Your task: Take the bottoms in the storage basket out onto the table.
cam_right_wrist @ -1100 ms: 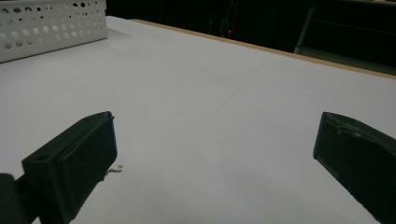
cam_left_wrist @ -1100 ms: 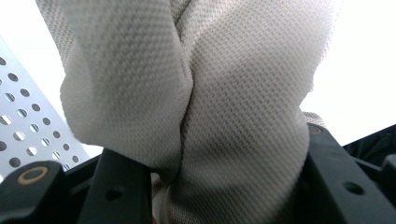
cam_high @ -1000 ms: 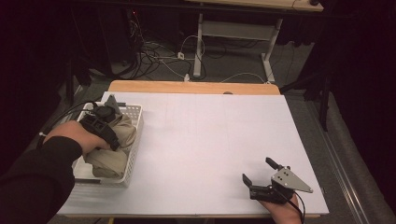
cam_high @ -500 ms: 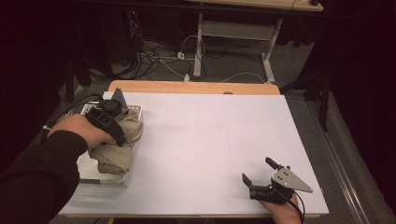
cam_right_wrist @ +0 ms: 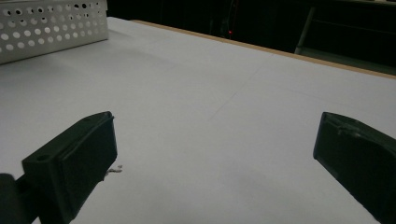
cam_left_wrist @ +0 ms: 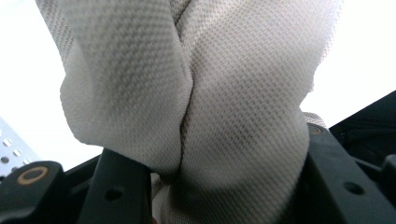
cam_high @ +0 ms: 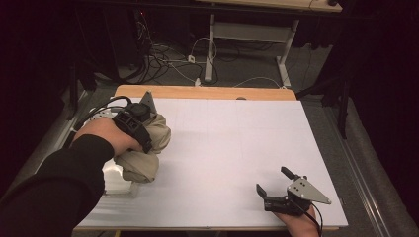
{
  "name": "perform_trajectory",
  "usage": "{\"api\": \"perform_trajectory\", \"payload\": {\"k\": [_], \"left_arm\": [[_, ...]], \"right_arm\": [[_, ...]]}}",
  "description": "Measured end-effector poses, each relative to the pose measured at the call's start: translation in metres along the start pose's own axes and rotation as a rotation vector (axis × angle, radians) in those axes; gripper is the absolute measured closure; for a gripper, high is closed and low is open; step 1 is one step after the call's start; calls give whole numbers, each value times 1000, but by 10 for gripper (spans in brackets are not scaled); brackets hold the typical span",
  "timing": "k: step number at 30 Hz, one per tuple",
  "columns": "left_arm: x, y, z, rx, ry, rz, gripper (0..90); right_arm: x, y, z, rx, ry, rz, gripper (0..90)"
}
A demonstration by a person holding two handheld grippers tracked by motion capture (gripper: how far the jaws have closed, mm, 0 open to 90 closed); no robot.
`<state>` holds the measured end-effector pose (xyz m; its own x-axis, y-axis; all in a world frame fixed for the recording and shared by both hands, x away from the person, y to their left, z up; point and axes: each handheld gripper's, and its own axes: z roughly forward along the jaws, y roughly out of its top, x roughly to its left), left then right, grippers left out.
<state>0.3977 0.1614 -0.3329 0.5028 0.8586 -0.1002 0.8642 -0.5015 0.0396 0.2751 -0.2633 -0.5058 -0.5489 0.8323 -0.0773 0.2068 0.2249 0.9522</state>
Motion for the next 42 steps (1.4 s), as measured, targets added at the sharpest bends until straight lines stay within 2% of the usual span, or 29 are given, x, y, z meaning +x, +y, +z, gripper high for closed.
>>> {"api": "perform_trajectory", "payload": {"k": [6,8,12,28,34,39,42], "left_arm": [[-19,14,3,-25,-16,45,542],[-23,16,4,-25,-20,53,542],[-38,24,10,-22,-36,90,542],[-75,50,24,-42,-45,154,538],[-82,53,34,-73,-43,173,536],[-85,54,55,-121,-66,183,535],[-84,53,63,-127,-70,184,535]], "right_arm": [[0,0,0,-1,2,0,4],[0,0,1,-1,2,-1,4],[0,0,1,0,1,-1,4],[1,0,1,0,3,-2,4],[0,0,1,-3,3,-1,4],[0,0,1,-3,2,0,4],[0,0,0,-3,2,0,4]]}}
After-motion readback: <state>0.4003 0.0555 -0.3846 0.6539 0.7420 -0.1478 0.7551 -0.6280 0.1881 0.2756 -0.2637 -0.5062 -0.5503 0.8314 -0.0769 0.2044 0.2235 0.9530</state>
